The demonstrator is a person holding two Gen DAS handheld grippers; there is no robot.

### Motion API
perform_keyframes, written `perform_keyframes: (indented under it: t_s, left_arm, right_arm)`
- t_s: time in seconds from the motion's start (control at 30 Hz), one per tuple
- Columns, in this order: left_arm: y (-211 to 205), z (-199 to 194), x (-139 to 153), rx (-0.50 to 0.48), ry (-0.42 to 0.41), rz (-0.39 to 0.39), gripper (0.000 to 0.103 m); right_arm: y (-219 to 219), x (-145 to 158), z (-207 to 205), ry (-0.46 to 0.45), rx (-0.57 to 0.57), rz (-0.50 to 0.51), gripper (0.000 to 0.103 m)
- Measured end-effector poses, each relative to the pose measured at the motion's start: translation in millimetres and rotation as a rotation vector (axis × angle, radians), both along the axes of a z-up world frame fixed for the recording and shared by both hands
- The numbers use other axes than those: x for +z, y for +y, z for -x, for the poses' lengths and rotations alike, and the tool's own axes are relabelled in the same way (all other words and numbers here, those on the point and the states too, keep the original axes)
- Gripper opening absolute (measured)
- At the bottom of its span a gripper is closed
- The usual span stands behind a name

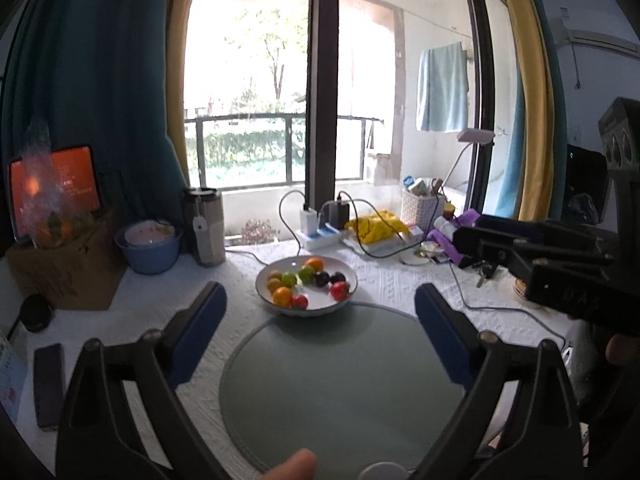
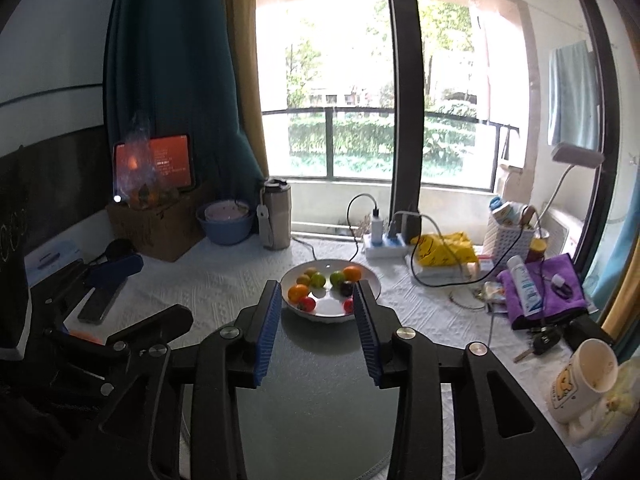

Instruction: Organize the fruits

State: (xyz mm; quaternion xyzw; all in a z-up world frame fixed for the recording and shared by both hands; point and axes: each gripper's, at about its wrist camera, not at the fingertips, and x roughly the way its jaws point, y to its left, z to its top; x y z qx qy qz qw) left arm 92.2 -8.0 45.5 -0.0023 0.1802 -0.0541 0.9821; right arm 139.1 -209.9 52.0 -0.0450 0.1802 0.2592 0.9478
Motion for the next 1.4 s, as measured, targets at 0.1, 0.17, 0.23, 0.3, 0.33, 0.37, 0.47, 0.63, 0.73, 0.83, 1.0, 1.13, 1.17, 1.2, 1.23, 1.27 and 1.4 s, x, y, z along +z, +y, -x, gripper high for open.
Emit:
perform_keyframes:
  t_s: [0.1,0.17,0.23,0.3,0.33,0.37,0.47,0.63,0.73,0.83,1.0,1.13,1.17,1.2,1.23,1.27,1.4]
  left_arm:
    - [3.0,6.6,9.2,0.051,-0.020,-0.008,0.096]
    - [4.4,9.7,14.0,0.083,-0.026,-0.014,0.096]
    - [6.2,13.1,19.0,0.117,-0.037,-0.024,0.096]
    - [9.1,15.1,23.7,0.120,-0.044,-0.018,0.096]
    - [10.7,15.6,25.5,0.116,-0.045,-0.009,0.096]
    - [12.5,16.9,27.8,0.115,-0.051,-0.001,0.096]
    - [15.3,19.6,30.5,0.118,-0.062,0.005,0.096]
    - [14.9,20.7,29.5,0.107,-0.065,0.003,0.096]
    - [14.6,18.9,28.1,0.102,-0.061,0.010,0.096]
    - [16.8,20.6,28.3,0.104,-0.068,0.021,0.096]
    - [16.7,21.2,28.1,0.109,-0.067,0.022,0.096]
    - [16.6,21.4,27.6,0.107,-0.066,0.024,0.096]
    - [16.8,21.7,27.6,0.108,-0.068,0.025,0.096]
    - [17.0,21.9,27.3,0.108,-0.069,0.026,0.096]
    - [17.6,22.0,27.0,0.110,-0.069,0.028,0.096]
    - [17.8,21.8,26.9,0.111,-0.069,0.029,0.096]
    - [17.7,21.0,26.7,0.111,-0.065,0.028,0.096]
  right_arm:
    - [-7.8,7.1,7.5,-0.015,-0.011,-0.022,0.054]
    - [-12.9,12.8,12.5,-0.033,-0.029,-0.031,0.069]
    - [-18.0,18.2,16.8,-0.047,-0.041,-0.044,0.077]
    - [-21.7,21.2,19.1,-0.056,-0.058,-0.050,0.077]
    - [-24.0,22.3,20.3,-0.061,-0.071,-0.052,0.077]
    - [-26.2,23.7,21.6,-0.068,-0.084,-0.054,0.077]
    - [-29.9,25.3,22.2,-0.075,-0.095,-0.057,0.077]
    - [-31.5,25.0,21.3,-0.075,-0.101,-0.053,0.077]
    - [-32.0,25.1,21.9,-0.075,-0.103,-0.049,0.077]
    - [-32.1,24.6,20.5,-0.072,-0.107,-0.048,0.077]
    - [-30.0,23.8,20.6,-0.069,-0.106,-0.043,0.077]
    - [-28.4,24.0,20.0,-0.068,-0.106,-0.038,0.077]
    - [-28.2,24.1,20.2,-0.068,-0.106,-0.038,0.077]
    - [-28.2,24.0,20.0,-0.068,-0.107,-0.038,0.077]
    - [-28.2,24.0,20.0,-0.067,-0.106,-0.038,0.077]
    - [-28.0,24.0,20.0,-0.067,-0.106,-0.039,0.077]
    - [-25.5,23.8,20.5,-0.065,-0.098,-0.035,0.077]
